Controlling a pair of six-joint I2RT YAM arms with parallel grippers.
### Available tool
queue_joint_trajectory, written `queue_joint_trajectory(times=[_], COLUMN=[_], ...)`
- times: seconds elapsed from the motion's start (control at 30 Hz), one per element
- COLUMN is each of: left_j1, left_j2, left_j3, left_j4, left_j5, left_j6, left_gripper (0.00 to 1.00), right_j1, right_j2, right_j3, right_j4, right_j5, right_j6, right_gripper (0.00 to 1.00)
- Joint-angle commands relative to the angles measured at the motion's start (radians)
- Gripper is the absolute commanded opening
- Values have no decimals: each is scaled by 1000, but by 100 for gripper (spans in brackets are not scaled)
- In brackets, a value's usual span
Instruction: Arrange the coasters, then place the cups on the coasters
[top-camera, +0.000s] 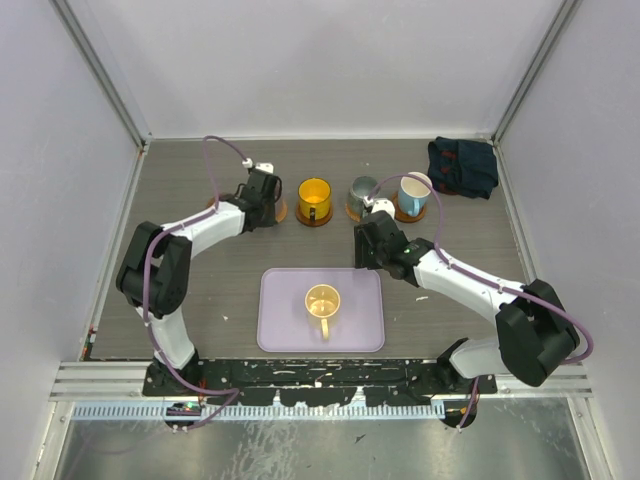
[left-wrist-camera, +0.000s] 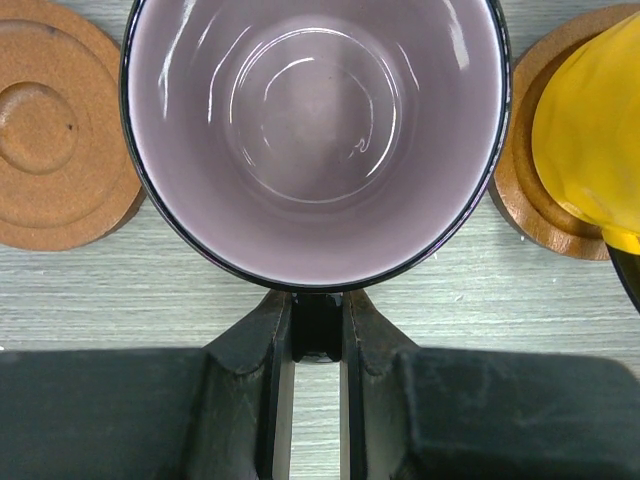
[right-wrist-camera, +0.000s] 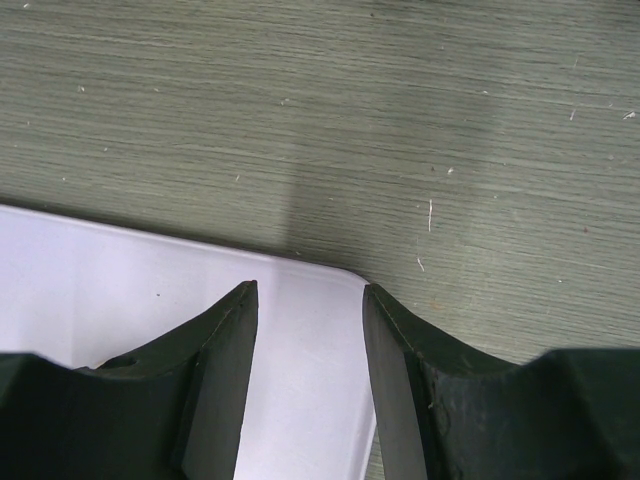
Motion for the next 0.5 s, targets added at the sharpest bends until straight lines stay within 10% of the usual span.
queue_joint_trajectory(times=[0.0, 0.47], left_j1=[-1, -1], left_j2=[-104, -164], left_j3=[-16, -62], left_j4=[135, 184], left_j5=[-31, -38], left_j6=[1, 15], left_gripper=[0, 0], right_j1=[6, 6], right_j2=[2, 26], right_j3=[17, 18], right_j4=[46, 52], right_j5=[5, -4], right_j6=[5, 3], right_gripper=[52, 51])
